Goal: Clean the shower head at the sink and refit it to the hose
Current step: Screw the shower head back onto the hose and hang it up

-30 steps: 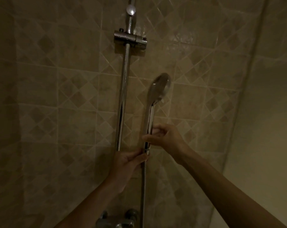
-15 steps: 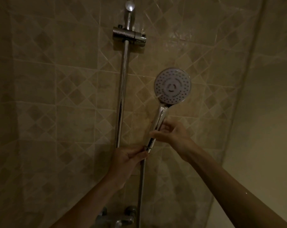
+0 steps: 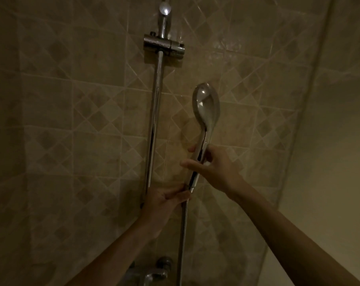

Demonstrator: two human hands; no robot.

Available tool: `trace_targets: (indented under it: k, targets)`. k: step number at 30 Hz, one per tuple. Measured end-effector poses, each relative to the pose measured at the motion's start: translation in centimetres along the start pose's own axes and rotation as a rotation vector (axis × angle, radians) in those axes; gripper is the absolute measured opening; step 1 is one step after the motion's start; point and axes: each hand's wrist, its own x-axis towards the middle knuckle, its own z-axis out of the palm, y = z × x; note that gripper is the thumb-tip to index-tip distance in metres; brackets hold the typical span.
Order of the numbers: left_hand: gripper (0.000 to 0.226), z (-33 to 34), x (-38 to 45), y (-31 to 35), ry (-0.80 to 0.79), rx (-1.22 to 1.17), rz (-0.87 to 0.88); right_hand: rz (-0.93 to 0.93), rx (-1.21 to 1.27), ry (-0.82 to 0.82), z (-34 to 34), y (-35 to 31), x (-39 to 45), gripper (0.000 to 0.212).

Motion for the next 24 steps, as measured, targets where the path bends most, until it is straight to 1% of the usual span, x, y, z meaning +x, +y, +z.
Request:
trace_targets:
  k: [1,3,4,5,6,7,9,10,11,13,15,18,20,22,24]
  targets:
    - [0.029,0.0,-0.1,0.1,0.0,-0.013,-0.003,0.005,0.08,-0.073,-0.3,0.0,0.0,0.057]
    - [0.031,-0.2,0.0,0.1,0.011,-0.01,0.016,0.017,0.318,-0.284,-1.3,0.7,-0.1,0.045]
    - [0.029,-0.4,0.0,0.1,0.011,-0.009,0.028,0.016,0.405,-0.354,-1.8,1.1,-0.3,0.039]
    - [0.027,-0.5,0.0,0.1,0.005,-0.008,0.04,0.025,0.471,-0.388,-2.1,1.4,-0.4,0.036]
    - [0.026,-0.6,-0.1,0.1,-0.003,-0.005,0.048,0.035,0.494,-0.384,-2.2,1.6,-0.5,0.035]
    - [0.027,-0.5,-0.1,0.1,-0.01,0.003,0.051,0.043,0.486,-0.333,-2.1,1.5,-0.5,0.034]
    - [0.028,-0.3,-0.2,0.2,-0.016,0.01,0.047,0.068,0.424,-0.16,-1.4,1.2,-0.5,0.03]
    - [0.027,-0.1,-0.2,0.3,-0.013,0.003,0.043,0.091,0.393,-0.087,-1.0,1.0,-0.4,0.03]
    - [0.026,0.0,-0.2,0.4,-0.009,-0.008,0.036,0.115,0.369,-0.049,-0.8,0.8,-0.4,0.036]
    - [0.021,0.1,-0.1,0.5,-0.006,-0.027,0.017,0.149,0.343,-0.088,-0.5,0.8,-0.6,0.049]
    - [0.017,0.4,-0.2,0.5,-0.017,-0.036,-0.002,0.156,0.393,-0.191,-0.7,1.0,-0.8,0.05]
    - [0.019,0.8,-0.3,0.5,-0.023,-0.051,-0.01,0.136,0.624,-0.361,-1.5,1.7,-0.9,0.049]
    - [0.02,0.9,-0.4,0.7,-0.03,-0.054,-0.012,0.125,0.737,-0.41,-1.9,2.2,-1.2,0.049]
    - [0.02,0.9,-0.4,0.6,-0.035,-0.05,-0.015,0.11,0.672,-0.352,-1.8,2.2,-1.2,0.044]
    - [0.017,0.9,-0.3,0.4,-0.027,-0.039,-0.019,0.106,0.462,-0.189,-1.4,1.6,-1.1,0.038]
